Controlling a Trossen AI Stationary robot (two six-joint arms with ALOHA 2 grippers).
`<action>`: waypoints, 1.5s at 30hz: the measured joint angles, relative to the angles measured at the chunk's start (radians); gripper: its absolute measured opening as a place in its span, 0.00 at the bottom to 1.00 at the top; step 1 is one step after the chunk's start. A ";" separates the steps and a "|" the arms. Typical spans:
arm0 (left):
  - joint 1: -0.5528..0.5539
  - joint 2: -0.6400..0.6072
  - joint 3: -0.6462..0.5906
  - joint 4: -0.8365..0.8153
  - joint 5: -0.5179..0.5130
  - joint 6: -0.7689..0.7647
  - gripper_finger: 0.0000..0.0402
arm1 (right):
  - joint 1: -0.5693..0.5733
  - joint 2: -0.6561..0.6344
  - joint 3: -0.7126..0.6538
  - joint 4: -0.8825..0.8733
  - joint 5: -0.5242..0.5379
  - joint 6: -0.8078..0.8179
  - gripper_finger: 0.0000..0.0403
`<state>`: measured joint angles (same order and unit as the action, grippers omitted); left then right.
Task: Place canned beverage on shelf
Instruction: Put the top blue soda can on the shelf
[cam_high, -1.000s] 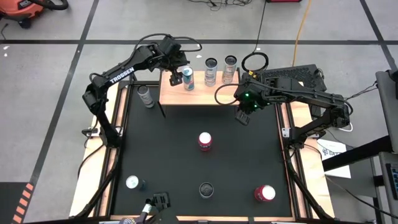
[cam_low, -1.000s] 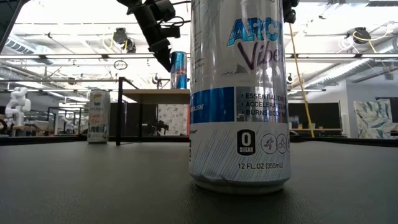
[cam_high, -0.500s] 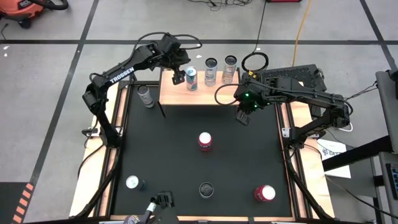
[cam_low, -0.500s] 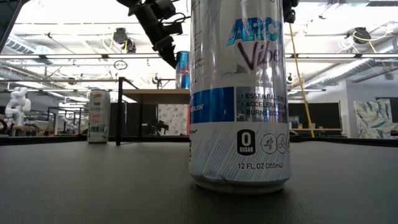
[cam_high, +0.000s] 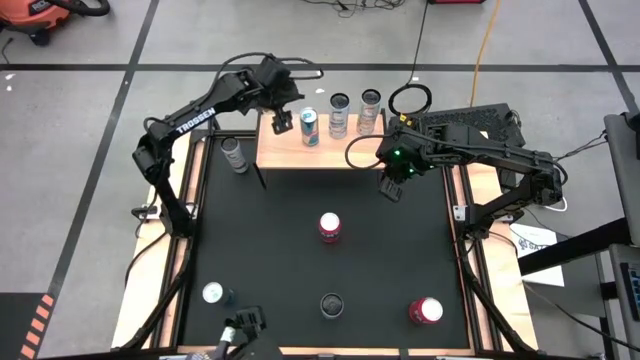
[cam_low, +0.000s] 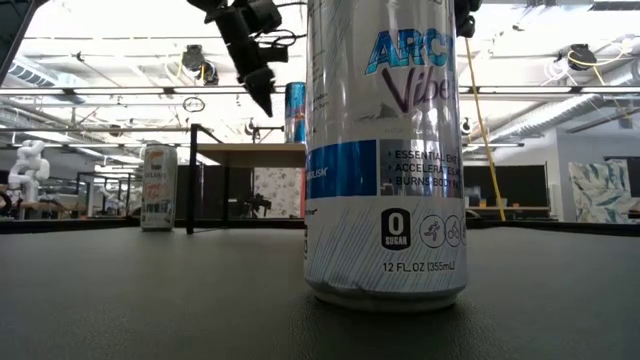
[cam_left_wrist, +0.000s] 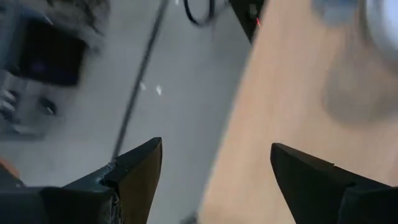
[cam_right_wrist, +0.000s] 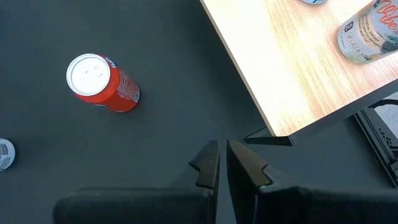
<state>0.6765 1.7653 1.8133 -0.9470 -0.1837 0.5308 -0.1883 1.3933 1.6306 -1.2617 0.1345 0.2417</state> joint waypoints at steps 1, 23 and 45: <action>0.000 0.000 0.000 -0.044 0.000 -0.002 0.75 | 0.000 0.000 0.000 0.000 0.000 0.002 0.03; -0.090 0.000 -0.018 -0.122 0.263 -0.024 0.75 | 0.000 0.000 0.000 0.000 -0.003 0.015 0.03; -0.110 0.000 -0.018 -0.221 0.302 -0.107 0.75 | 0.000 0.000 0.000 -0.004 -0.004 0.008 0.03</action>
<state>0.5664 1.7657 1.7954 -1.1676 0.1184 0.4243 -0.1883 1.3933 1.6306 -1.2658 0.1307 0.2493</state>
